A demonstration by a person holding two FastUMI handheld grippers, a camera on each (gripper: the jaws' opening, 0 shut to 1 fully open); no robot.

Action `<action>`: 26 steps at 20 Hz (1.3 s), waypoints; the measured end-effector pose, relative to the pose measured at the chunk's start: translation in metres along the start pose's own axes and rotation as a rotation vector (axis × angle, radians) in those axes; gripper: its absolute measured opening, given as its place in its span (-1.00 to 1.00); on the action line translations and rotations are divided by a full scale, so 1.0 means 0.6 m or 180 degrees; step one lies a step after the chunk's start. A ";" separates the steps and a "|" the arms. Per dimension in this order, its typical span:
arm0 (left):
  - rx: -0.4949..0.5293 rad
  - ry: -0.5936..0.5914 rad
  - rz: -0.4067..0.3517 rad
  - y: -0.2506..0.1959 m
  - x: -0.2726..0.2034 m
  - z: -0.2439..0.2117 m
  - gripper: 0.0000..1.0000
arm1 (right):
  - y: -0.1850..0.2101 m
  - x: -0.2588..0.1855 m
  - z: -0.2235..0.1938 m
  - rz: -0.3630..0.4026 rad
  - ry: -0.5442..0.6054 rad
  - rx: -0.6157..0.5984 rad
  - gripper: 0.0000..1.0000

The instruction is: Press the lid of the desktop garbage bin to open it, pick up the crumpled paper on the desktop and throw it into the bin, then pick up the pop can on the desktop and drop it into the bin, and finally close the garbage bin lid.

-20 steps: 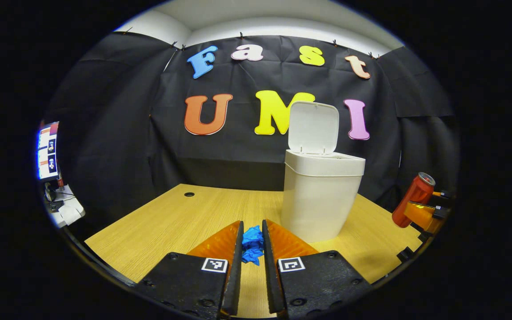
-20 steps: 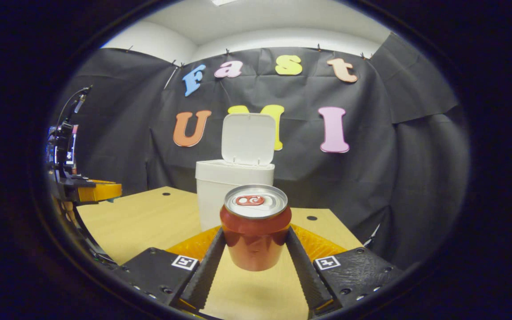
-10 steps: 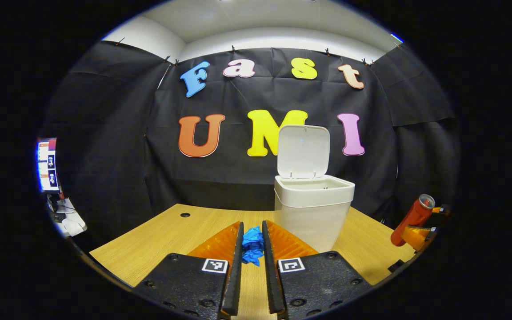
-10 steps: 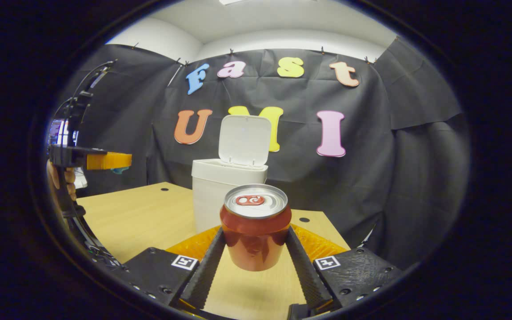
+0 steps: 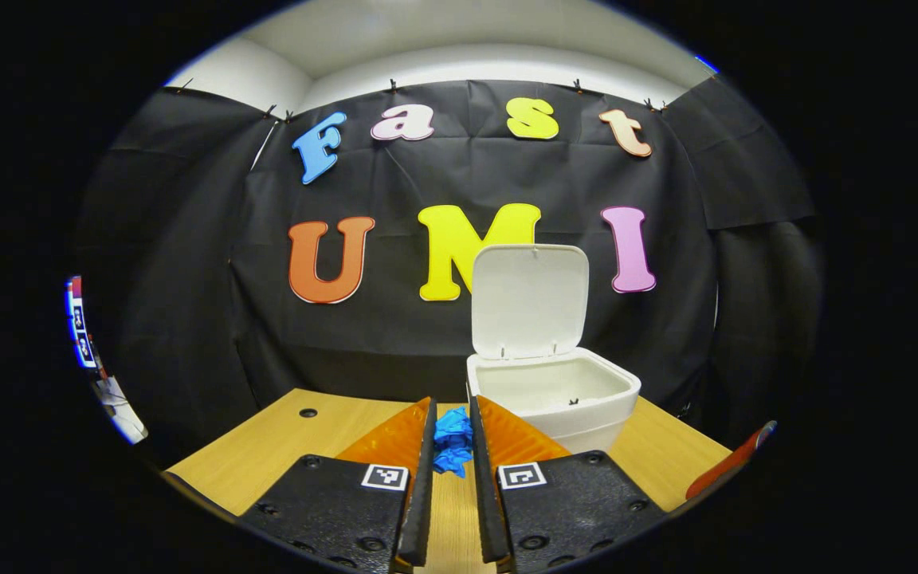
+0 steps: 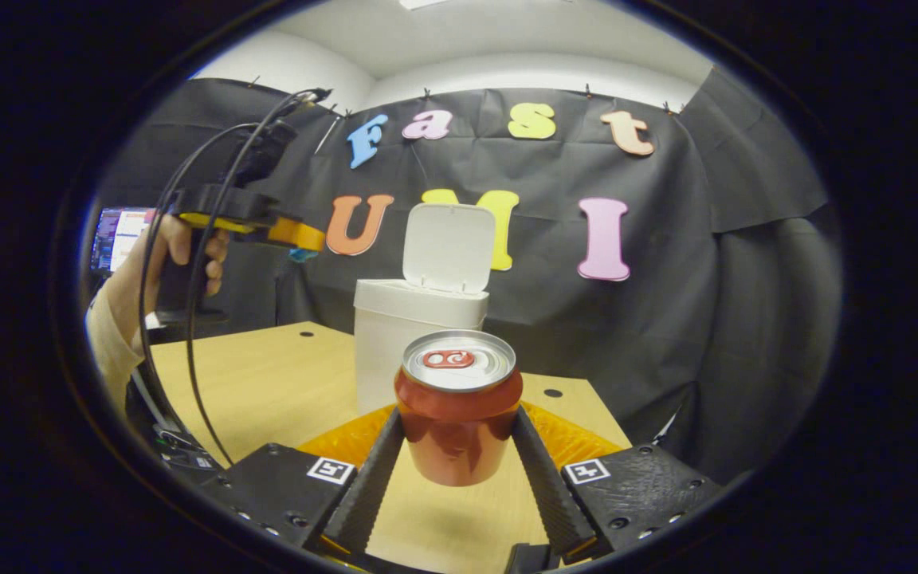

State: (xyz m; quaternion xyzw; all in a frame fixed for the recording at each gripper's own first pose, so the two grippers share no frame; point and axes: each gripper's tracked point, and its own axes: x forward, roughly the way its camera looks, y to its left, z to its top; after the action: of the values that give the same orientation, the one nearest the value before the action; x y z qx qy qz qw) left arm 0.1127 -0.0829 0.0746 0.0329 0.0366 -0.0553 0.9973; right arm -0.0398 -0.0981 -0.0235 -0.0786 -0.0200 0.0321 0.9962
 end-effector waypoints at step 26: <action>-0.0309 -0.0058 -0.0504 -0.223 0.207 0.006 0.19 | -0.146 -0.015 -0.065 -0.0217 -0.0038 0.0649 0.60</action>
State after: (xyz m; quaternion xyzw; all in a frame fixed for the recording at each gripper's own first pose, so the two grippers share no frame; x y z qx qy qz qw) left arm 0.2208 -0.2293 0.0605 -0.0189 0.0327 -0.1325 0.9905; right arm -0.0419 -0.1911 -0.0487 0.0240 -0.0252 0.0006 0.9994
